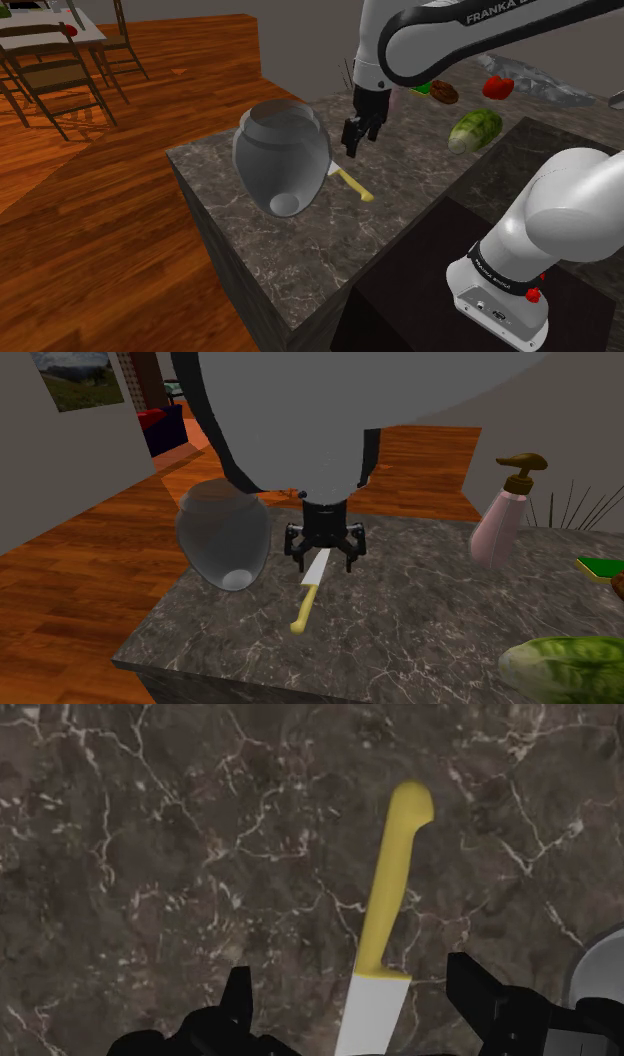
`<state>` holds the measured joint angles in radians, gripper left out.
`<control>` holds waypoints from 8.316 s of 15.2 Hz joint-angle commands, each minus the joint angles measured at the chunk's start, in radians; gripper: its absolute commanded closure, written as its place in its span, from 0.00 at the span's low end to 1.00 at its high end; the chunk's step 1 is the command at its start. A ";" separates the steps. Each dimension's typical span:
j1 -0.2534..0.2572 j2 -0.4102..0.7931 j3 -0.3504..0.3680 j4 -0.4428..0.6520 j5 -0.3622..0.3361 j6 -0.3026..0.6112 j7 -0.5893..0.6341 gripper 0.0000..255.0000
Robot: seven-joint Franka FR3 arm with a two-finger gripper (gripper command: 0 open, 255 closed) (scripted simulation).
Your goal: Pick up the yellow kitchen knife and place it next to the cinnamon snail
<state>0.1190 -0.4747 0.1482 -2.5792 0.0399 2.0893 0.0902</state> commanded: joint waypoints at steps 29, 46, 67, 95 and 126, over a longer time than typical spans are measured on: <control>0.009 0.194 0.051 -0.030 -0.004 0.240 0.063 1.00; 0.014 0.064 0.032 0.103 0.009 -0.022 0.044 1.00; -0.128 0.083 -0.212 0.216 -0.097 -0.112 -0.277 1.00; -0.387 0.695 -0.560 0.861 0.033 -0.148 -0.928 1.00; -0.396 0.793 -0.545 0.689 0.086 0.113 -0.960 0.00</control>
<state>-0.2781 0.3175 -0.3974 -1.8863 0.1259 2.2006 -0.8697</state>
